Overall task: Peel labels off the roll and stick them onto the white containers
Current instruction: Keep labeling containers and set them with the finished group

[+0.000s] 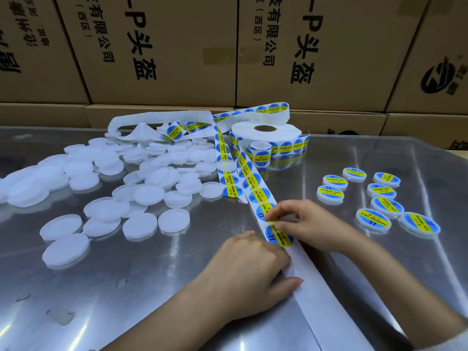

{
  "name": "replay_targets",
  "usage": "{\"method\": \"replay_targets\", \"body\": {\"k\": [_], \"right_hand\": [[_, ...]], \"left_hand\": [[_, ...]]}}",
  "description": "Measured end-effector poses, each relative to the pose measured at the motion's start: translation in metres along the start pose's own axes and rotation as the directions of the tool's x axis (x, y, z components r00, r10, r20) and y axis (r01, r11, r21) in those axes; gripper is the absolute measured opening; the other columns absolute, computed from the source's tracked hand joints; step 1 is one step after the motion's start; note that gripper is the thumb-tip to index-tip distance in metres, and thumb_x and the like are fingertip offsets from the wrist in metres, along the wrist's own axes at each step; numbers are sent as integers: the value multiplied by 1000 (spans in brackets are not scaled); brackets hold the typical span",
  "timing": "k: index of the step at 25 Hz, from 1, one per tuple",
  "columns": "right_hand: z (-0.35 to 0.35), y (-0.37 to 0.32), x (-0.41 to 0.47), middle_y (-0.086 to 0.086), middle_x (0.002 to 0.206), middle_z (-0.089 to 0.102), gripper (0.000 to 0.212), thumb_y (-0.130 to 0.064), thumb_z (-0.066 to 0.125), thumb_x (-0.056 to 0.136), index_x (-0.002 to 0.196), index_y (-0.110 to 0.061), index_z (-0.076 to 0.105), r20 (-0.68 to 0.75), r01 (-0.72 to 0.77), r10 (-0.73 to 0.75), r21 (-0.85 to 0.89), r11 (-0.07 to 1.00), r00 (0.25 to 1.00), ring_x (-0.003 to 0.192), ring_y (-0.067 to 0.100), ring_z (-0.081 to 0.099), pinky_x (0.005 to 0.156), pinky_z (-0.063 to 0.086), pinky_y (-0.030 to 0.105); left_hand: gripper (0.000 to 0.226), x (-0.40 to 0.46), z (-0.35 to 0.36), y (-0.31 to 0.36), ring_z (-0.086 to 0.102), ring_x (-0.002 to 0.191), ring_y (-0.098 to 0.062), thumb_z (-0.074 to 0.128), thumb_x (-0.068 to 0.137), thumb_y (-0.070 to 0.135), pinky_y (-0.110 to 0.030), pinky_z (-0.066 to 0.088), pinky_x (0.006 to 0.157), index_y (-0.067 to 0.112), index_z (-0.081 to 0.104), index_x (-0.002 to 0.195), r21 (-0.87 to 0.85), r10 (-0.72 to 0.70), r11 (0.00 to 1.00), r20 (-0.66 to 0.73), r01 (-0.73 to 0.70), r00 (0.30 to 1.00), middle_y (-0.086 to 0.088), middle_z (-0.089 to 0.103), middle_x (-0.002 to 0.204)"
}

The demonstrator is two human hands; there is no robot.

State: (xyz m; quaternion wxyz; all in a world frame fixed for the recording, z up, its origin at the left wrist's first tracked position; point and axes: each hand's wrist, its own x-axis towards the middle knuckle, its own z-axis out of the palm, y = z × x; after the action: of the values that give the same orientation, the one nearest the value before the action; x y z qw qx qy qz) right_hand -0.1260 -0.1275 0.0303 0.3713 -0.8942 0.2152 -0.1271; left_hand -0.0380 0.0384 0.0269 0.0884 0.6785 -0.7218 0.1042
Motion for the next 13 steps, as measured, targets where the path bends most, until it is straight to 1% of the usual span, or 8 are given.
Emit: {"method": "replay_targets", "body": {"k": [2,3,5,7,9,11,12,13], "right_hand": [[0,7,-1,5,113,67,30,-10,64,86,101,-36,63,17,-6,8,-90,996,1000,105,23,61,94,48,42],[1,10,-1,2,120,64,35,-12,65,86,112,-35,61,26,0,3,-120,993,1000,111,21,58,97,45,41],[0,11,-1,-6,128,59,46,-16,67,85,127,-30,55,56,33,-27,-101,994,998,119,14,54,103,42,38],[1,11,-1,1,122,62,49,-18,68,85,130,-25,53,69,67,-62,-65,996,996,112,17,57,99,44,40],[3,12,0,14,109,64,46,-20,68,85,128,-28,54,46,87,-82,-106,991,996,98,24,58,90,47,40],[7,15,1,11,108,62,45,-26,67,86,127,-35,53,1,62,-63,-161,985,998,100,16,53,90,45,28],[8,16,0,7,111,61,45,-29,67,85,127,-38,53,-23,49,-54,-173,984,998,105,10,50,92,43,25],[10,16,0,3,113,61,44,-31,67,85,126,-39,53,-44,45,-53,-175,984,998,108,7,48,94,42,26]], "left_hand": [[39,0,1,-4,57,98,-16,34,94,52,-32,34,99,23,60,98,-29,-24,999,-9,24,1000,6,64,102],[36,1,2,-6,57,97,-14,36,94,50,-32,36,97,24,61,98,-70,-38,997,-28,36,999,7,65,101],[28,1,5,-10,59,94,-12,44,92,45,-30,42,88,29,65,102,-216,-105,973,-110,79,988,10,67,99],[26,3,9,-18,58,98,-8,52,89,43,-26,45,80,35,63,112,-369,-229,917,-179,150,957,14,66,105],[40,7,16,-29,51,113,-4,57,88,45,-23,43,88,38,52,127,-433,-318,872,-147,228,937,18,58,123],[54,11,22,-40,46,121,-3,59,86,48,-20,38,95,37,42,136,-449,-353,845,-64,289,933,18,52,132],[56,13,24,-43,46,122,-3,60,86,49,-22,37,97,35,42,137,-452,-356,840,-42,301,933,16,53,133],[56,15,25,-46,47,121,-4,60,85,50,-26,38,99,34,43,137,-448,-359,840,-34,307,933,15,54,132]]}}
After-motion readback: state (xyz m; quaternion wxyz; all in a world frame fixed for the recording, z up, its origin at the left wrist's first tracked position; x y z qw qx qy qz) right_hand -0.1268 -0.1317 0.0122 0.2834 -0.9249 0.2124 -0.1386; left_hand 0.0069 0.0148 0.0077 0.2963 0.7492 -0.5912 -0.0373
